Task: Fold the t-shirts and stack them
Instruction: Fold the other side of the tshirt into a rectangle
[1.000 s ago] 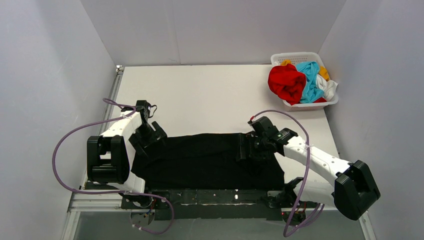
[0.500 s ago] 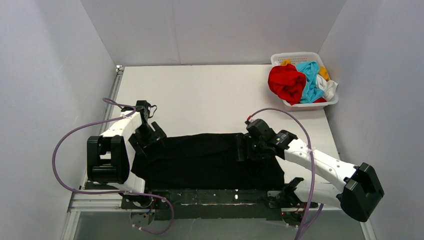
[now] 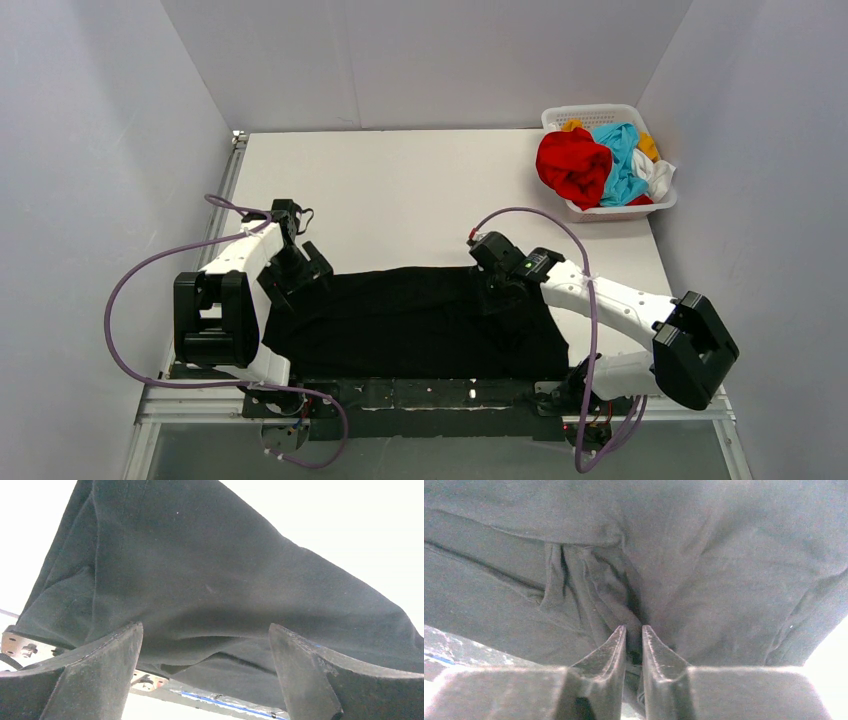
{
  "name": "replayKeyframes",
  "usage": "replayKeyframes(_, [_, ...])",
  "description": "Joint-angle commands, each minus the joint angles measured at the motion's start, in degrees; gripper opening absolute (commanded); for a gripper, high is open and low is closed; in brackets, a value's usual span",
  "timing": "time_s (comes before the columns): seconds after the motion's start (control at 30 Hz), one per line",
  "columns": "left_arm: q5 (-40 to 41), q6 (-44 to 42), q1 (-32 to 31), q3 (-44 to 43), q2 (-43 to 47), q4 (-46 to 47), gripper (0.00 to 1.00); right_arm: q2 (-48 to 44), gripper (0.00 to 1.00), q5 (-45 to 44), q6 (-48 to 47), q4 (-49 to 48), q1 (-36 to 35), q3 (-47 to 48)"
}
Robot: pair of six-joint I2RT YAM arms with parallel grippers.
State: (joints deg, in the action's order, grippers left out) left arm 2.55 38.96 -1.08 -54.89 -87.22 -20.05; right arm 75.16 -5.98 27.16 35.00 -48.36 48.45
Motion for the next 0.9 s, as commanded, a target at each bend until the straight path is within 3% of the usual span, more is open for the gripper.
replayKeyframes(0.0, [1.05,-0.38,0.31,-1.06,0.97,-7.87,0.98,-0.91,0.18,-3.23,2.61,3.7,-0.98,2.03])
replayKeyframes(0.13, [1.25,-0.36,0.33,-1.16,0.94,-7.99,0.98,-2.26,0.01,-2.01,4.52,5.5,-2.41,1.56])
replayKeyframes(0.5, [1.16,-0.25,0.29,-1.0,0.71,-7.98,0.98,-1.1,0.01,13.79,12.89,-3.05,-6.13,0.89])
replayKeyframes(0.6, [1.19,-0.31,0.29,-0.86,0.87,-8.03,0.98,0.94,0.17,15.24,13.62,-4.1,-6.52,1.26])
replayKeyframes(0.67, [1.28,-0.49,0.3,-0.95,0.97,-8.19,0.98,1.41,0.36,16.11,13.18,-3.43,-6.57,1.95])
replayKeyframes(0.87, [1.16,-0.35,0.32,-1.08,2.16,-8.59,0.98,-5.78,0.66,13.15,9.97,-1.84,-6.49,3.5])
